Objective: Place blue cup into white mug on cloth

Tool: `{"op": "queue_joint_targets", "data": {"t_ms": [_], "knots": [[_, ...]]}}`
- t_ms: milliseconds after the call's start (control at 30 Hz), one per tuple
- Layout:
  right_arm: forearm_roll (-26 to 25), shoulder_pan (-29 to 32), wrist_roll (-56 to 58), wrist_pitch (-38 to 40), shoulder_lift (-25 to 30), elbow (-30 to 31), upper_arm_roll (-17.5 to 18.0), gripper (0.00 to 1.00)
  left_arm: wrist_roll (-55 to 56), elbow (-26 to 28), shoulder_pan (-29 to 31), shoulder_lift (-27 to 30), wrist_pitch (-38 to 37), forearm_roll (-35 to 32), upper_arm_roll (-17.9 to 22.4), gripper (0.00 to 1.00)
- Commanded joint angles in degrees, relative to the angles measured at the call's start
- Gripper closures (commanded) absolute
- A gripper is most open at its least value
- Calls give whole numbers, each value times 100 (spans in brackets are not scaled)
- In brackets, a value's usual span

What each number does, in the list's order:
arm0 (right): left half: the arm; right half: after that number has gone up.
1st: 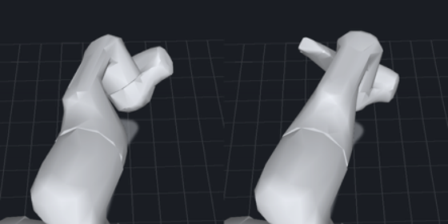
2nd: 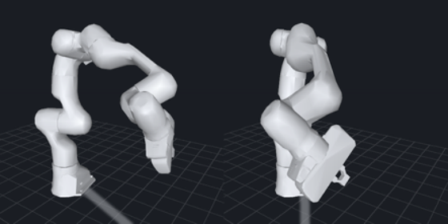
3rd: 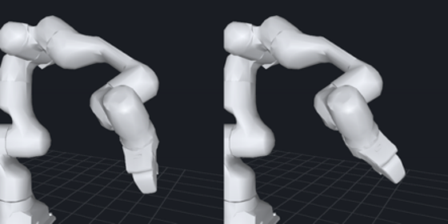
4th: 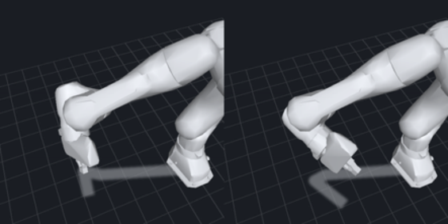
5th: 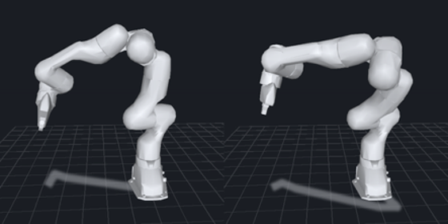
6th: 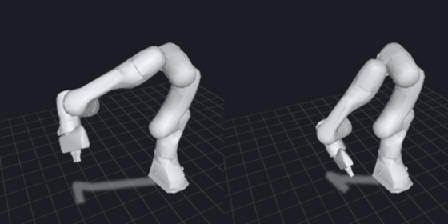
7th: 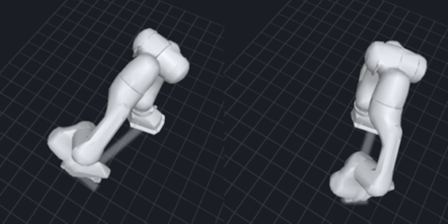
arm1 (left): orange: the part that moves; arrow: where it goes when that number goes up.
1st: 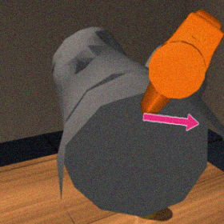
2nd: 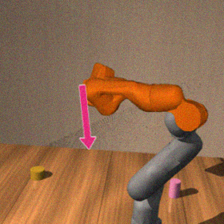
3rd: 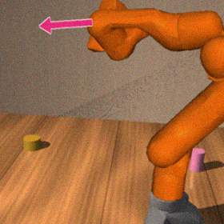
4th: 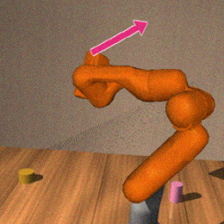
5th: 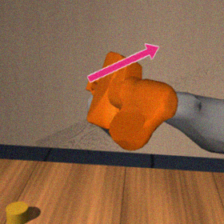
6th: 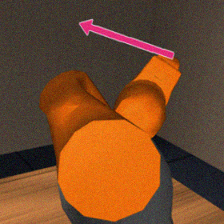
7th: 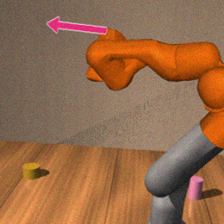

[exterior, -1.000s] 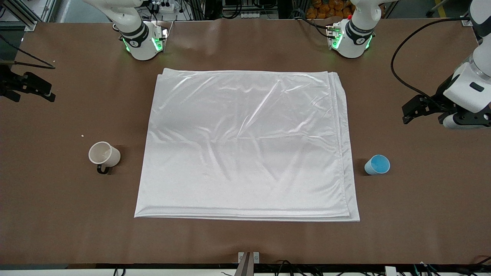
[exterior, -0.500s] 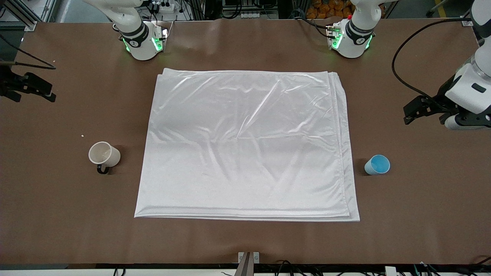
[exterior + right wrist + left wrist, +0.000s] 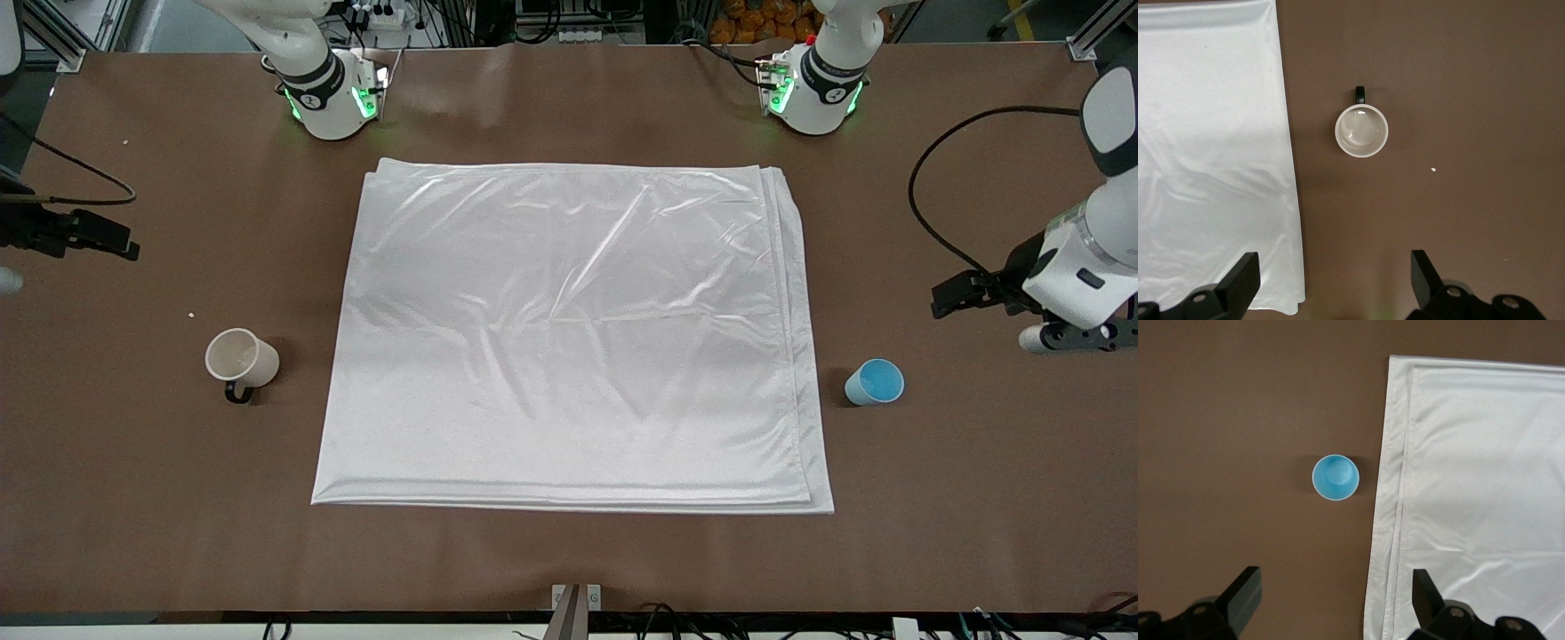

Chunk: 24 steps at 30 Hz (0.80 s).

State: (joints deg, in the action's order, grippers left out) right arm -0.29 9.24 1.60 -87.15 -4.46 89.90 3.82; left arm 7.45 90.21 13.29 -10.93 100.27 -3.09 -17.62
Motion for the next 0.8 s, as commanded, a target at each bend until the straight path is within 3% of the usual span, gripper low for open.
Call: {"op": "queue_joint_targets", "data": {"t_ms": [0,300,767], "knots": [[-24,157,68,41,-449,-95,49,0,-200,610,218,-67,764,45,-31,0],[-112,228,69,-65,-1056,-157,49,0,-323,1332,297,-93,1758,36,-13,0],[-323,395,69,-407,-1874,-368,49,0,-217,1596,289,-594,2567,-385,-13,0]]}}
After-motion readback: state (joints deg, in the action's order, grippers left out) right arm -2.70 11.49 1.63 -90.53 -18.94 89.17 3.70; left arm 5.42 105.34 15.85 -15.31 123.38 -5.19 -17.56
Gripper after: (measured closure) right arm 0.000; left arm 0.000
